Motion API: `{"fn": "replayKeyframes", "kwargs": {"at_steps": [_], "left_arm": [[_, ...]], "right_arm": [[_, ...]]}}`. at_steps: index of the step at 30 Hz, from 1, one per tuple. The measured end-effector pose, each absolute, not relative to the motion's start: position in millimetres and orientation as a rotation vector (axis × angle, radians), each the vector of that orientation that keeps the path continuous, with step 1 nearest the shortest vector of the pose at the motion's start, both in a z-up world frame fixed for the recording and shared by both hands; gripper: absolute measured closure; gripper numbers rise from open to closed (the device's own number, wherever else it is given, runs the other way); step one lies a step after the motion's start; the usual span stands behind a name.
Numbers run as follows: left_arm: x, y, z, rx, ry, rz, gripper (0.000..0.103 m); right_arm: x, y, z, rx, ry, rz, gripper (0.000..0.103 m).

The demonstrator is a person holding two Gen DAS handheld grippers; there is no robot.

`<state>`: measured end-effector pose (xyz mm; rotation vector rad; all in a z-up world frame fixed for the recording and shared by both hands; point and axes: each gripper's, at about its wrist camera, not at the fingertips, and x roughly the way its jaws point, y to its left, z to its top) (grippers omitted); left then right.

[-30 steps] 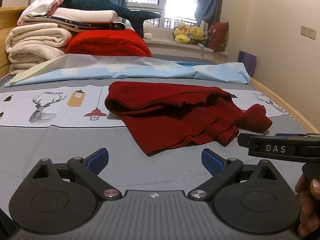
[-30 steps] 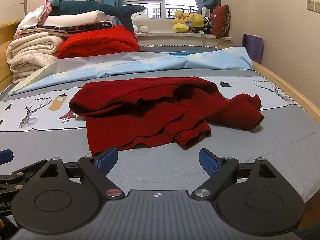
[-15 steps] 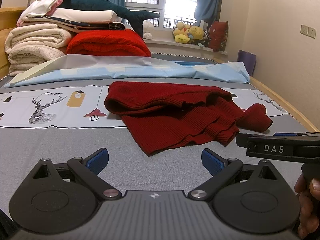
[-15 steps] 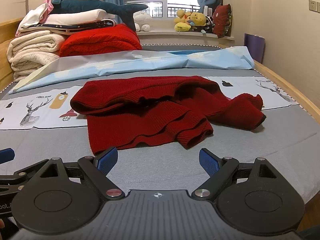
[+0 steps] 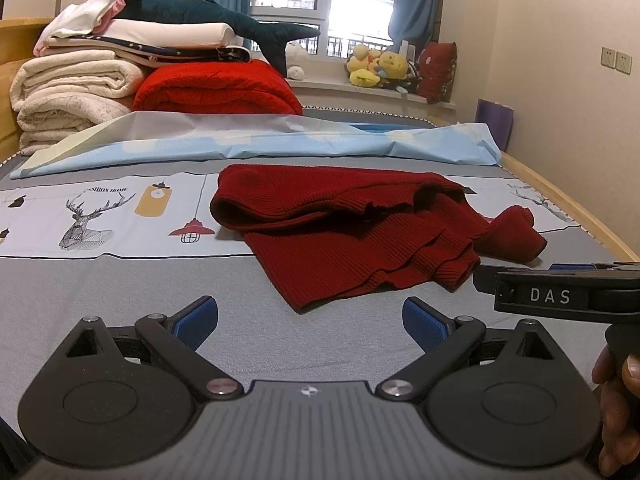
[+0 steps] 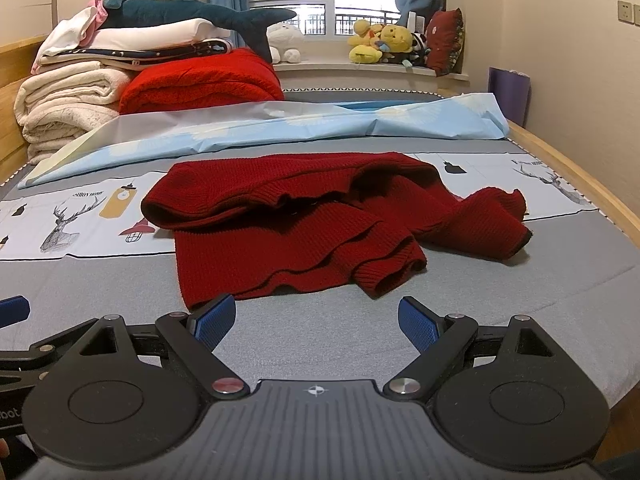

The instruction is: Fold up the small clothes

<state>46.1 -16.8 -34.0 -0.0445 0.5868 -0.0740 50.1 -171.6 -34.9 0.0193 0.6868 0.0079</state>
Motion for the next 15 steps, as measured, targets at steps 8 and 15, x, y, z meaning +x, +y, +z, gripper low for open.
{"fn": "replayKeyframes", "kwargs": {"at_steps": [8, 15], "left_arm": [[46.1, -16.7, -33.8, -0.043, 0.587, -0.074, 0.003], [46.9, -15.4, -33.7, -0.043, 0.591, -0.070, 0.004]], "right_arm": [[49.8, -171.0, -35.0, 0.019, 0.684, 0.009, 0.014], [49.8, -170.0, -33.9, 0.018, 0.678, 0.010, 0.017]]}}
